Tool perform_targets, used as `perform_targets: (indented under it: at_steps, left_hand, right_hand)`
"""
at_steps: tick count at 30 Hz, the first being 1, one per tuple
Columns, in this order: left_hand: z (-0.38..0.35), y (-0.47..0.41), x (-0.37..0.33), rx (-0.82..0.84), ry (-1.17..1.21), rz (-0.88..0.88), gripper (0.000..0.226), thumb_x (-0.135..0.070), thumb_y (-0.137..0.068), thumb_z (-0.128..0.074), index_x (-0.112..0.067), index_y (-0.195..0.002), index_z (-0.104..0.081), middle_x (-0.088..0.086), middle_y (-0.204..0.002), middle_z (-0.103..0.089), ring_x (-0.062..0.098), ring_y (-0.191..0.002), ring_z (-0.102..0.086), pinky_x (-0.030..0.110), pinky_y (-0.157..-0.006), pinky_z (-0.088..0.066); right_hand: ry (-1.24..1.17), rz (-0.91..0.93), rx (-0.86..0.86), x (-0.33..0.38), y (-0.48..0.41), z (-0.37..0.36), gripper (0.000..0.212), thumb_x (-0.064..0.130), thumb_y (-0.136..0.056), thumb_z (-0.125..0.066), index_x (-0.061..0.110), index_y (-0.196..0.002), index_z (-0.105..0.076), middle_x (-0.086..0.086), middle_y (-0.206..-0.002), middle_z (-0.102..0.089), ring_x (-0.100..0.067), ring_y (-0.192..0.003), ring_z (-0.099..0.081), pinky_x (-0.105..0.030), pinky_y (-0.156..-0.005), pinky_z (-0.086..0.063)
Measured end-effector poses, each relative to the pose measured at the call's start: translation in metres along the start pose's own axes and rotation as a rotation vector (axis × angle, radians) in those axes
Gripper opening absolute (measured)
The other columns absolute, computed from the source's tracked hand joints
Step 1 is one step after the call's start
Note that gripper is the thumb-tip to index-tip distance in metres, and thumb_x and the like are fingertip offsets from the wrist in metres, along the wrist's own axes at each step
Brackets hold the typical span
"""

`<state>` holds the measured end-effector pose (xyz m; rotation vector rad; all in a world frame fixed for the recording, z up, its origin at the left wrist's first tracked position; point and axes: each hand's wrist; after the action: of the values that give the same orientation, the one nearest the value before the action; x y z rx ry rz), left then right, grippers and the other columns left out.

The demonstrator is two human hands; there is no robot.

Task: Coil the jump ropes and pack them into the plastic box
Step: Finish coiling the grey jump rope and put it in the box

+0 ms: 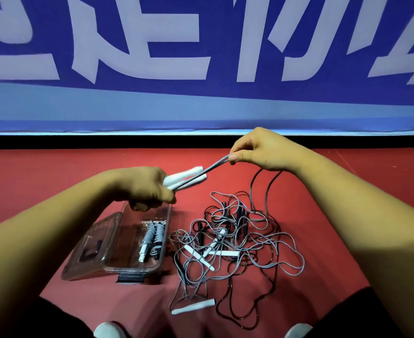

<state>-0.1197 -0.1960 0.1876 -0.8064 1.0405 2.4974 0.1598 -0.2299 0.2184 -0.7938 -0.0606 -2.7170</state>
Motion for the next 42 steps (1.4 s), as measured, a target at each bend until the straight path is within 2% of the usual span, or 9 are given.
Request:
perform_targets:
  at_steps: [6, 9, 14, 20, 23, 30, 35, 37, 42]
  left_hand:
    - [-0.02, 0.009, -0.018, 0.178, -0.122, -0.201, 0.022, -0.004, -0.091, -0.058, -0.014, -0.075, -0.045, 0.007, -0.047, -0.042, 0.017, -0.034, -0.037, 0.02, -0.038, -0.031]
    - [-0.021, 0.016, -0.025, 0.194, -0.03, -0.391, 0.023, -0.006, -0.095, -0.06, -0.01, -0.078, -0.045, 0.012, -0.044, -0.05, 0.019, -0.034, -0.041, 0.023, -0.04, -0.034]
    - [-0.014, 0.017, -0.027, -0.075, 0.3, -0.434, 0.021, -0.008, -0.092, -0.066, -0.012, -0.083, -0.047, 0.006, -0.051, -0.047, 0.014, -0.04, -0.034, 0.022, -0.043, -0.026]
    - [0.024, -0.006, -0.014, -0.498, 0.682, -0.305, 0.024, -0.005, -0.092, -0.06, -0.016, -0.08, -0.043, 0.001, -0.05, -0.035, 0.009, -0.036, -0.026, 0.015, -0.042, -0.02]
    - [0.043, -0.016, 0.01, -0.631, 0.706, -0.199, 0.019, -0.004, -0.091, -0.059, -0.014, -0.08, -0.047, 0.004, -0.058, -0.034, 0.009, -0.037, -0.026, 0.016, -0.042, -0.019]
    - [0.055, -0.032, 0.048, -0.746, 0.166, 0.108, 0.011, -0.003, -0.087, -0.059, -0.008, -0.077, -0.056, 0.011, -0.061, -0.051, 0.023, -0.046, -0.043, 0.024, -0.046, -0.033]
    - [0.051, -0.03, 0.052, -0.813, -0.255, 0.106, 0.022, -0.006, -0.088, -0.061, 0.005, -0.107, -0.065, 0.024, -0.086, -0.068, 0.031, -0.056, -0.052, 0.034, -0.058, -0.044]
    - [0.048, -0.029, 0.057, -0.702, -0.474, 0.146, 0.038, -0.009, -0.088, -0.062, -0.005, -0.125, -0.065, 0.023, -0.093, -0.07, 0.031, -0.061, -0.052, 0.036, -0.063, -0.048]
    - [0.014, -0.029, 0.042, -0.239, -0.856, 0.178, 0.023, -0.022, -0.09, -0.06, -0.01, -0.107, -0.067, 0.011, -0.093, -0.067, 0.03, -0.08, -0.057, 0.031, -0.072, -0.046]
  right_hand:
    - [-0.002, -0.013, -0.082, -0.008, -0.007, -0.008, 0.018, 0.032, -0.09, -0.065, 0.022, -0.08, -0.074, 0.006, -0.08, -0.072, -0.021, -0.079, -0.063, -0.034, -0.074, -0.049]
    - [-0.064, -0.022, -0.111, -0.01, -0.01, -0.014, 0.019, 0.029, -0.092, -0.063, 0.027, -0.075, -0.071, 0.009, -0.064, -0.062, -0.008, -0.057, -0.048, -0.027, -0.059, -0.038]
    - [-0.354, -0.138, -0.056, -0.011, -0.016, -0.037, 0.024, 0.026, -0.097, -0.056, 0.017, -0.081, -0.072, -0.001, -0.055, -0.042, -0.012, -0.045, -0.032, -0.021, -0.043, -0.027]
    - [-0.702, -0.267, 0.2, -0.003, -0.022, -0.075, 0.028, 0.026, -0.103, -0.043, 0.01, -0.099, -0.066, 0.004, -0.056, -0.032, -0.01, -0.046, -0.026, -0.021, -0.044, -0.027]
    - [-0.818, -0.315, 0.198, 0.009, -0.021, -0.094, 0.027, 0.021, -0.105, -0.039, 0.007, -0.097, -0.061, 0.005, -0.055, -0.031, -0.009, -0.044, -0.025, -0.022, -0.046, -0.028]
    - [-0.331, -0.13, 0.19, 0.067, -0.016, -0.102, 0.022, 0.02, -0.1, -0.047, 0.017, -0.089, -0.066, 0.006, -0.059, -0.047, -0.013, -0.049, -0.04, -0.025, -0.051, -0.037]
    - [-0.213, -0.031, 0.233, 0.084, -0.007, -0.096, 0.018, 0.021, -0.098, -0.054, 0.011, -0.101, -0.068, 0.008, -0.054, -0.047, -0.006, -0.049, -0.051, -0.014, -0.046, -0.035]
    - [-0.191, -0.01, 0.211, 0.084, -0.004, -0.089, 0.018, 0.02, -0.096, -0.056, 0.009, -0.098, -0.07, 0.009, -0.055, -0.047, 0.0, -0.044, -0.045, -0.013, -0.045, -0.032]
    - [-0.214, -0.019, -0.018, 0.077, -0.013, -0.06, 0.018, 0.017, -0.092, -0.06, 0.013, -0.08, -0.074, -0.005, -0.065, -0.06, -0.014, -0.057, -0.043, -0.028, -0.052, -0.031]
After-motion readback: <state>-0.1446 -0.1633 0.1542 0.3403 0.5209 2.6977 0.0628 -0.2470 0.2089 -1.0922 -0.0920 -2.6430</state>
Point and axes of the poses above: each hand's wrist, its own y-axis away from the middle knuckle, its own z-axis out of the back of the hand, x = y × z
